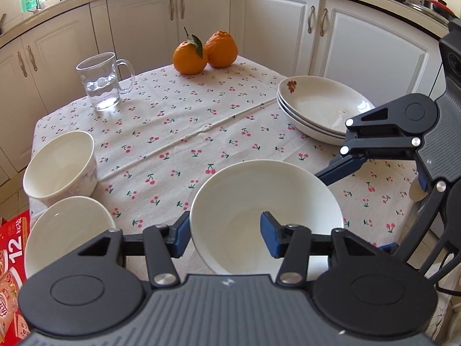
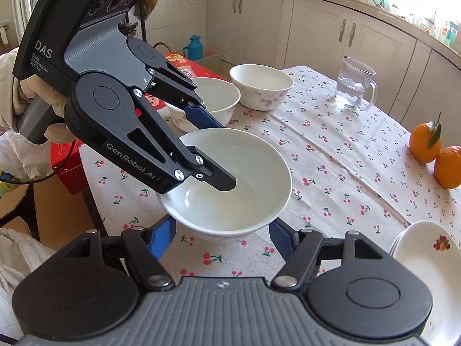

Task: Organize plates and bowls

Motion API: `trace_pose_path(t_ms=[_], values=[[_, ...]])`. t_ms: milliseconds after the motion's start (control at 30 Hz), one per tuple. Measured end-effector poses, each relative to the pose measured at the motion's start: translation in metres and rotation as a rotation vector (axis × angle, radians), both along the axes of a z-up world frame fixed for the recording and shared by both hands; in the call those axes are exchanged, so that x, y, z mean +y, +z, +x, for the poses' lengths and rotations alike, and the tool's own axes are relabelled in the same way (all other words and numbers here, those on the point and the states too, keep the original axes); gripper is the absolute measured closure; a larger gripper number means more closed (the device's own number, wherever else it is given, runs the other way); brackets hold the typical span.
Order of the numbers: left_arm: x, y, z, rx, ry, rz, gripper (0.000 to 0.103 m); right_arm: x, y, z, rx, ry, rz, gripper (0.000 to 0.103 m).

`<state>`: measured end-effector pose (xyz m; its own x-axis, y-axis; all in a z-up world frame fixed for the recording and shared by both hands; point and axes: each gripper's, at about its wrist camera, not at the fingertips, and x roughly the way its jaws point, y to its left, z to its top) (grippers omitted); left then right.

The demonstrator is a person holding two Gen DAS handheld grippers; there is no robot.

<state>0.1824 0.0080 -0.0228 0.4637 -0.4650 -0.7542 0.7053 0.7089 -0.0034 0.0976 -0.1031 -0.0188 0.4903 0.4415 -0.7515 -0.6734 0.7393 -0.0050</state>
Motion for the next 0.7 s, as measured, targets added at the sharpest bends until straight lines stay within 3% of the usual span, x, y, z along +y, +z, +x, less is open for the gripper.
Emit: trace_pose_path(t_ms=[700], values=[[-0.016, -0.01, 0.016, 0.009, -0.022, -0.063, 0.053, -0.017, -0.013, 0.009, 0.011, -0.088, -0.026, 0.027]])
